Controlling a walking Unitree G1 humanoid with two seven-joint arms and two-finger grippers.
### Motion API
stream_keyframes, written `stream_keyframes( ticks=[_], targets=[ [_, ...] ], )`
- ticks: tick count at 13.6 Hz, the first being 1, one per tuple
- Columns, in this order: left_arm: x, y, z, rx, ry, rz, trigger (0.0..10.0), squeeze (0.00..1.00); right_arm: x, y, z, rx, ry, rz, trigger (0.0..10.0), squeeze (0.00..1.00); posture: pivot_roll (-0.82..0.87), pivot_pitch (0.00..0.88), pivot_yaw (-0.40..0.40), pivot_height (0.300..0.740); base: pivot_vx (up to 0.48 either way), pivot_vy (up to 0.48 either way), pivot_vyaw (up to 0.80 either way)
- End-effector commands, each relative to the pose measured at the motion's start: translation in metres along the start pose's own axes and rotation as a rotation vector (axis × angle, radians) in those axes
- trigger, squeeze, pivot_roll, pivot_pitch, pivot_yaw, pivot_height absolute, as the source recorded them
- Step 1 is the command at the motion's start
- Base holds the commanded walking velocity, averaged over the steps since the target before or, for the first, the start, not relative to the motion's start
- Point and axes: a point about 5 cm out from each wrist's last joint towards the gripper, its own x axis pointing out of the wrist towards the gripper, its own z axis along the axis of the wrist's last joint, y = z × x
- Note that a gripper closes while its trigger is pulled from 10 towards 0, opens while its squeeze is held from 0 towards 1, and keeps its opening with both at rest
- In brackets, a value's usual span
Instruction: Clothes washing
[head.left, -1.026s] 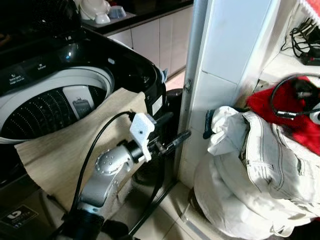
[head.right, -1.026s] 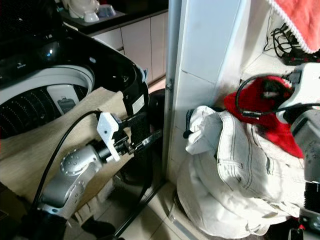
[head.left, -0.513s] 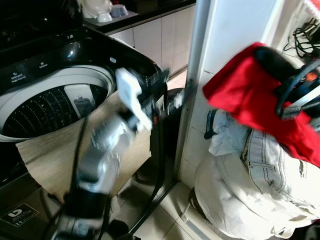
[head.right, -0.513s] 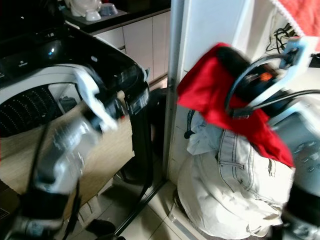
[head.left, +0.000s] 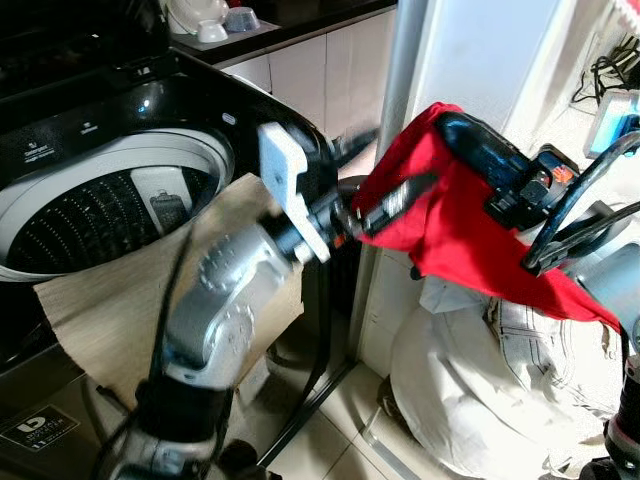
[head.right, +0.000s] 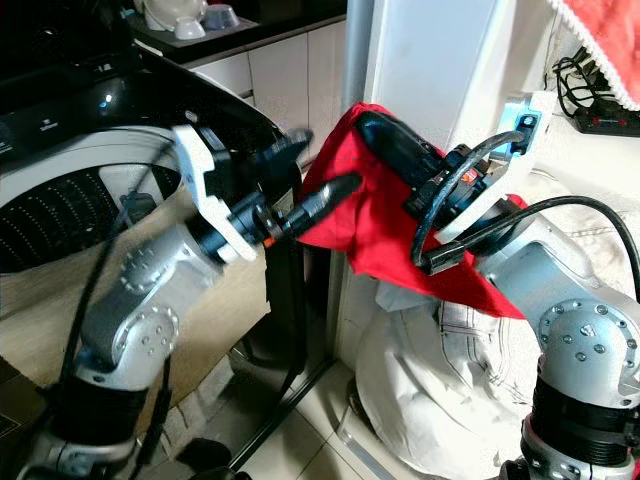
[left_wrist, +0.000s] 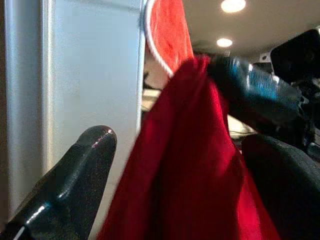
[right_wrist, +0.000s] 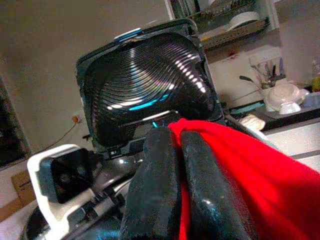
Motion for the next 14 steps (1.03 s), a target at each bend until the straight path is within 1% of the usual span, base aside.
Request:
stream_keyframes(
  ticks=[1, 2, 3, 4, 6, 9, 14],
  targets=[
    [0.0008, -0.0064, -0.0023, -0.020, 0.016, -0.048, 10.0, 0.00, 0.0012, 0.0076, 0.0003, -0.010, 0.009, 0.027, 0.0, 0.00, -0.17, 0.000, 0.025, 0.740, 0.000, 0.000, 0.00],
    [-0.0009, -0.0082, -0.0072, -0.027, 0.037, -0.058, 4.7, 0.00, 0.0011, 0.0080, -0.0003, -0.009, 0.009, 0.025, 0.0, 0.00, -0.17, 0.000, 0.027, 0.740, 0.000, 0.000, 0.00],
    [-0.0012, -0.0075, -0.0071, -0.030, 0.028, -0.047, 0.0, 0.00, 0.0010, 0.0086, -0.0006, -0.011, 0.010, 0.026, 0.0, 0.00, -0.17, 0.000, 0.027, 0.740, 0.000, 0.000, 0.00],
    [-0.0013, -0.0056, -0.0022, -0.056, -0.006, -0.038, 0.0, 0.00, 0.0008, 0.0098, -0.0030, -0.019, 0.028, 0.024, 0.0, 0.00, -0.17, 0.000, 0.028, 0.740, 0.000, 0.000, 0.00],
    [-0.0036, -0.0036, -0.0025, -0.055, 0.001, -0.042, 0.0, 0.00, 0.0021, 0.0110, -0.0041, -0.020, 0.025, 0.024, 0.0, 0.00, -0.17, 0.000, 0.029, 0.740, 0.000, 0.000, 0.00],
    [-0.0045, -0.0017, 0.0000, -0.065, -0.019, -0.040, 0.0, 0.00, 0.0037, 0.0115, -0.0048, -0.030, 0.026, 0.025, 0.0, 0.00, -0.17, 0.000, 0.031, 0.740, 0.000, 0.000, 0.00],
    [-0.0050, -0.0040, -0.0006, -0.084, -0.021, -0.062, 0.0, 0.00, 0.0050, 0.0124, -0.0054, -0.038, 0.031, 0.034, 0.0, 0.00, -0.17, 0.000, 0.031, 0.740, 0.000, 0.000, 0.00]
  ],
)
